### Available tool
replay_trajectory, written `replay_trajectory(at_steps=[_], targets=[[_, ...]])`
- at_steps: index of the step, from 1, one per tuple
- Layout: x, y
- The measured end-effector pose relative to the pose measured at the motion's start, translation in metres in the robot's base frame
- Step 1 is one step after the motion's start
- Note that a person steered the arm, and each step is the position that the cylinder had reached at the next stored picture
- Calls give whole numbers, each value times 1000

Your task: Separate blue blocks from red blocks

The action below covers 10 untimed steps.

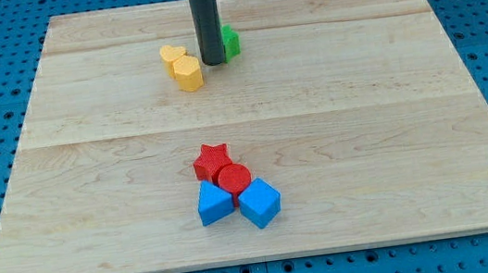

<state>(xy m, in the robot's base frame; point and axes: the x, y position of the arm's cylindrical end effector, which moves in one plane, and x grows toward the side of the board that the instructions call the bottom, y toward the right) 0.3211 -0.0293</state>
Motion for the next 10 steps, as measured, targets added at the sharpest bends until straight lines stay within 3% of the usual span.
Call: replay_trajectory(at_steps=[2,3,5,10], targets=[[-35,2],[-22,18],[112,141],[228,88]])
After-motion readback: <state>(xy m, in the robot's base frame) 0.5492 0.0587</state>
